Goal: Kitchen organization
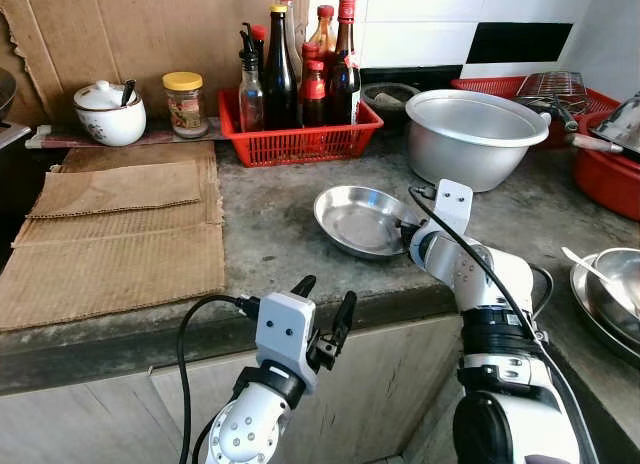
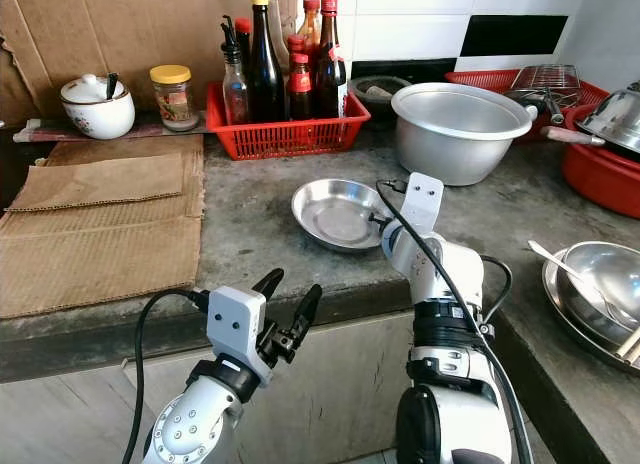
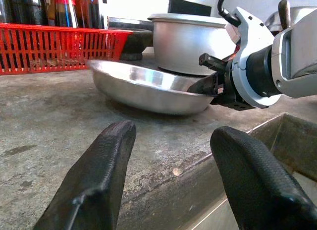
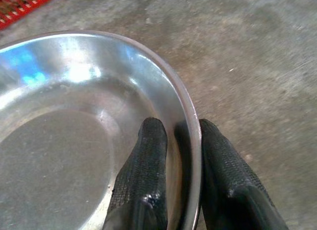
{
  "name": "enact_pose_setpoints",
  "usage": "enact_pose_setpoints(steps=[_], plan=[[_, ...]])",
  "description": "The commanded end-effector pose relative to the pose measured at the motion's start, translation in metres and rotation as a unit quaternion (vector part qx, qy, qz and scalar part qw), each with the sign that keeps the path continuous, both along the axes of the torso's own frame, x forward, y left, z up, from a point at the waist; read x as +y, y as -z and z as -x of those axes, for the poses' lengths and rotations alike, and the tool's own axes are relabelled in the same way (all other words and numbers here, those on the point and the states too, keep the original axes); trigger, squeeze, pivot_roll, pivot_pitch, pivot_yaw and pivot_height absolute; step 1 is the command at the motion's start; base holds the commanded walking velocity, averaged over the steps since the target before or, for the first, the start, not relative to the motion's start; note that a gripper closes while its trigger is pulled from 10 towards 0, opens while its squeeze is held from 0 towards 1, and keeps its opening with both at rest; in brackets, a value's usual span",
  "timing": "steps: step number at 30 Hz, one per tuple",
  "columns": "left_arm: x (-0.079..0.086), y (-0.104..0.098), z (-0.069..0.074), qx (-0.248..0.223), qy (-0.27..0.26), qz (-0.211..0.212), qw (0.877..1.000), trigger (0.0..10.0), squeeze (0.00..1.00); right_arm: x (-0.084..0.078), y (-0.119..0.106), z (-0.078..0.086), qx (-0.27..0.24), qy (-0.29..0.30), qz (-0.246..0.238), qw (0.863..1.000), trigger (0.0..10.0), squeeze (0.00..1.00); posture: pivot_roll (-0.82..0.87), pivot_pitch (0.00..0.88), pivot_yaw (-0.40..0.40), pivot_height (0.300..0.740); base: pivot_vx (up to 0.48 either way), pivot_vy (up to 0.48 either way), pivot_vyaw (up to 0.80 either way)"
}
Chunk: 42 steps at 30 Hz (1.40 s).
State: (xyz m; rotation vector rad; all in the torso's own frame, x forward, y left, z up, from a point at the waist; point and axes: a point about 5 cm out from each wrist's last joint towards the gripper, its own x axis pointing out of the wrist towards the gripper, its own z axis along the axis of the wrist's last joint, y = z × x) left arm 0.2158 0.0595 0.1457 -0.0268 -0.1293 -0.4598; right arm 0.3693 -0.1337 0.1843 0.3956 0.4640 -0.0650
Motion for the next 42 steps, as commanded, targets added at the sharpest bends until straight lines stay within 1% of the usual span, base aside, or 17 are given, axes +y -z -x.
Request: enact_pose_setpoints(steps=[1, 6, 9, 11, 12, 13, 16, 17, 19, 21, 22, 23, 25, 32, 35, 38, 42], plan=[[-0.001, -0.001, -0.001, -0.005, 0.001, -0.005, 1.000, 10.0, 0.00, 0.008, -0.002, 0.001, -0.004, -0.011, -0.036, 0.999, 0.0, 0.00, 0.10, 0.005, -0.085, 0.740, 0.000, 0.000, 0.00], [-0.001, 0.000, -0.001, -0.005, 0.000, -0.006, 1.000, 10.0, 0.00, 0.009, -0.007, 0.002, -0.030, 0.002, -0.059, 0.998, 0.0, 0.00, 0.10, 0.001, -0.081, 0.740, 0.000, 0.000, 0.00], [0.000, 0.000, -0.002, -0.005, -0.001, -0.009, 1.000, 10.0, 0.00, 0.007, -0.018, 0.006, -0.083, 0.023, -0.089, 0.992, 0.0, 0.00, 0.10, 0.000, -0.075, 0.740, 0.000, 0.000, 0.00], [0.001, 0.001, -0.003, -0.006, -0.003, -0.010, 1.000, 10.0, 0.00, 0.003, -0.025, 0.011, -0.126, 0.037, -0.077, 0.988, 0.0, 0.00, 0.10, 0.000, -0.073, 0.740, 0.000, 0.000, 0.00], [0.001, 0.001, -0.003, -0.006, -0.003, -0.010, 1.000, 10.0, 0.00, 0.003, -0.025, 0.011, -0.126, 0.037, -0.077, 0.988, 0.0, 0.00, 0.10, 0.000, -0.073, 0.740, 0.000, 0.000, 0.00], [0.001, 0.001, -0.003, -0.005, -0.004, -0.012, 1.000, 10.0, 0.00, 0.000, -0.030, 0.016, -0.169, 0.052, -0.047, 0.983, 0.0, 0.00, 0.09, 0.000, -0.066, 0.740, 0.000, 0.000, 0.00], [0.000, 0.001, -0.004, -0.007, -0.003, -0.012, 1.000, 10.0, 0.00, -0.004, -0.035, 0.025, -0.213, 0.069, 0.002, 0.975, 0.0, 0.00, 0.09, 0.000, -0.065, 0.740, 0.000, 0.000, 0.00], [0.000, 0.001, -0.004, -0.007, -0.003, -0.013, 1.000, 10.0, 0.00, -0.005, -0.039, 0.029, -0.242, 0.068, 0.030, 0.967, 0.0, 0.00, 0.09, 0.000, -0.065, 0.740, 0.000, 0.000, 0.00], [0.001, 0.000, -0.005, -0.008, -0.005, -0.013, 1.000, 10.0, 0.00, -0.004, -0.044, 0.037, -0.277, 0.066, 0.067, 0.956, 0.0, 0.00, 0.09, 0.000, -0.062, 0.740, 0.000, 0.000, 0.00], [0.002, 0.000, -0.005, -0.009, -0.007, -0.013, 1.000, 10.0, 0.00, -0.002, -0.048, 0.048, -0.318, 0.057, 0.120, 0.939, 0.0, 0.00, 0.09, 0.001, -0.059, 0.740, 0.000, 0.000, 0.00], [0.002, 0.000, -0.005, -0.009, -0.007, -0.013, 1.000, 10.0, 0.00, -0.002, -0.048, 0.048, -0.318, 0.057, 0.120, 0.939, 0.0, 0.00, 0.09, 0.001, -0.059, 0.740, 0.000, 0.000, 0.00], [0.002, 0.000, -0.006, -0.010, -0.010, -0.014, 1.000, 10.0, 0.00, 0.000, -0.047, 0.059, -0.339, 0.049, 0.153, 0.927, 0.0, 0.00, 0.09, 0.002, -0.058, 0.740, 0.000, 0.000, 0.00], [0.002, -0.001, -0.006, -0.010, -0.012, -0.014, 1.000, 10.0, 0.00, 0.000, -0.045, 0.063, -0.343, 0.049, 0.160, 0.924, 0.0, 0.00, 0.09, 0.002, -0.058, 0.740, 0.000, 0.000, 0.00], [0.005, -0.001, -0.009, -0.016, -0.024, -0.022, 0.999, 10.0, 0.00, -0.004, -0.036, 0.087, -0.357, 0.080, 0.230, 0.902, 0.0, 0.00, 0.07, 0.001, -0.048, 0.740, 0.000, 0.000, 0.00], [0.005, -0.001, -0.009, -0.017, -0.023, -0.022, 0.999, 10.0, 0.00, -0.003, -0.034, 0.091, -0.360, 0.078, 0.240, 0.898, 0.0, 0.00, 0.07, 0.000, -0.045, 0.740, 0.000, 0.000, 0.00], [0.004, -0.001, -0.008, -0.021, -0.020, -0.032, 0.999, 10.0, 0.00, -0.001, -0.028, 0.099, -0.357, 0.071, 0.243, 0.899, 0.0, 0.00, 0.07, 0.001, -0.045, 0.740, 0.000, 0.000, 0.00], [0.003, 0.001, -0.007, -0.015, -0.017, -0.031, 0.999, 10.0, 0.00, 0.000, -0.029, 0.101, -0.358, 0.074, 0.236, 0.900, 0.0, 0.00, 0.07, 0.002, -0.041, 0.740, -0.130, 0.000, 0.00]])
